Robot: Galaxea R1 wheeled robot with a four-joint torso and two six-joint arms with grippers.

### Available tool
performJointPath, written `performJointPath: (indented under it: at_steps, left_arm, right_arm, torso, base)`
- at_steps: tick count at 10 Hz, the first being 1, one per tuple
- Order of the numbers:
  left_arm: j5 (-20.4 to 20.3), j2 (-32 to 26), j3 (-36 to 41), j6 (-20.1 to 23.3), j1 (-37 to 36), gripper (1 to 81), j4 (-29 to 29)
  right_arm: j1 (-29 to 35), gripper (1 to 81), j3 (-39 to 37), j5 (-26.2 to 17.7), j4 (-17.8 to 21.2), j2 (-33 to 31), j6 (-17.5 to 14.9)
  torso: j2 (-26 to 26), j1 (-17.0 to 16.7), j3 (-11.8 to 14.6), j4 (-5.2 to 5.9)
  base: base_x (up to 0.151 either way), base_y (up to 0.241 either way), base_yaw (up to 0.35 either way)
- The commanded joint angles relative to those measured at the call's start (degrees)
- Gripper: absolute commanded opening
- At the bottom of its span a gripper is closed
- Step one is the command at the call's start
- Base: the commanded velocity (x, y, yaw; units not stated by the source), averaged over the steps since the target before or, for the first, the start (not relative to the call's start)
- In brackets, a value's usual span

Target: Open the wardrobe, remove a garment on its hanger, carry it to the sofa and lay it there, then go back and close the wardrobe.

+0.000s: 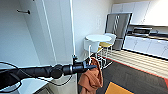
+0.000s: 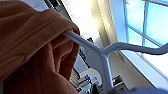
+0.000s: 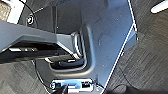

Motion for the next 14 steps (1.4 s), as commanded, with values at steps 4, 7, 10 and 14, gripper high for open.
performJointPath:
  at_steps: [4, 7, 10, 14]
  left_arm:
    - [-5.2, 0.2, 2.8, 0.6, -9.9, 1.0, 2.4]
    - [-5.2, 1.8, 2.7, 0.7, -9.9, 1.0, 2.6]
    - [-5.2, 2.4, 2.8, 0.7, -9.9, 1.0, 2.9]
    - [-5.2, 3.2, 3.2, 0.9, -9.9, 1.0, 3.0]
  right_arm:
    - [1.0, 81.1, 0.2, -2.5, -0.7, -0.2, -0.1]
    - [1.2, 81.1, 0.2, -2.5, -0.7, -0.1, -0.1]
    - [1.1, 81.1, 0.2, -2.5, -0.7, -0.1, -0.1]
    - [1.2, 81.1, 0.2, -2.5, -0.8, 0.0, -0.1]
  torso:
    - [0.0, 0.0, -1.9, 0.00]
    - [0.0, 0.0, -2.2, 0.00]
    - [0.0, 0.0, -2.2, 0.00]
    - [0.0, 0.0, -2.2, 0.00]
  base:
    - [0.000, 0.000, -0.195]
    - [0.000, 0.000, -0.195]
    - [0.000, 0.000, -0.195]
    - [0.000, 0.000, -0.195]
